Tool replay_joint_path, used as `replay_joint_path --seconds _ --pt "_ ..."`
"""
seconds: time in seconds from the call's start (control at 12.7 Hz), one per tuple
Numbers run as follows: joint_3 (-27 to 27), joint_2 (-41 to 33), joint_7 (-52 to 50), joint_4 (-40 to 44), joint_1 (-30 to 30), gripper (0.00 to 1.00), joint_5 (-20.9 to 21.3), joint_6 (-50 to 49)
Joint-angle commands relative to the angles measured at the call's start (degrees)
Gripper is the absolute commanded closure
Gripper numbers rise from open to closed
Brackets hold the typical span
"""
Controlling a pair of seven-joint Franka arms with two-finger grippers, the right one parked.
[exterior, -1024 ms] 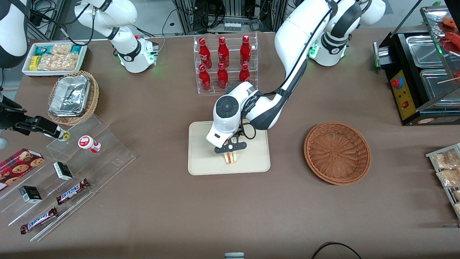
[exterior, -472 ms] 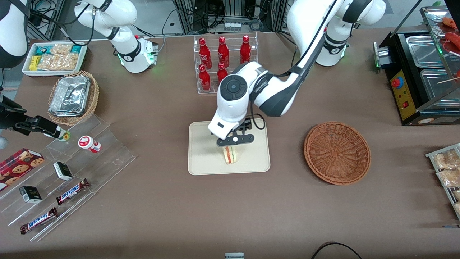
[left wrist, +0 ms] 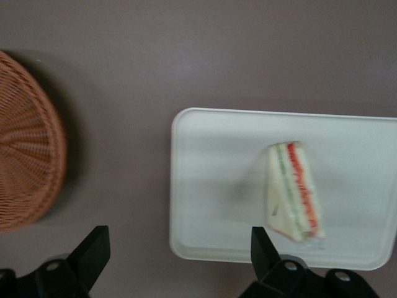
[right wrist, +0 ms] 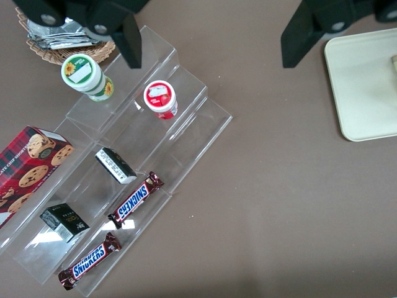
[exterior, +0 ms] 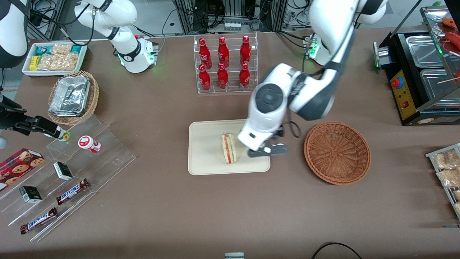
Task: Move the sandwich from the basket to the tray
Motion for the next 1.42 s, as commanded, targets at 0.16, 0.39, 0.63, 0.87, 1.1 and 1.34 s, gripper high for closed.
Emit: replay_joint_path --seconds 0.16,0.39,0.63,0.87,1.1,1.34 --pt "-0.24 -10.32 17.08 -9.88 8.73 0.00 -0.62 -3.68" --pt "-0.24 -15.07 26.76 -13.84 14.00 0.00 -1.14 -5.61" --pt "-0.16 -17.63 34.76 -13.85 19.10 0.00 -1.15 -10.17" --pt "-1.73 -22.19 38.47 -13.94 25.42 0.00 -0.80 -14.66" --pt "-8.48 -24.57 39.01 -13.94 35.08 0.00 -0.80 -16.51" --pt "-10.88 -27.65 39.01 -14.46 38.09 0.00 -0.36 -18.45"
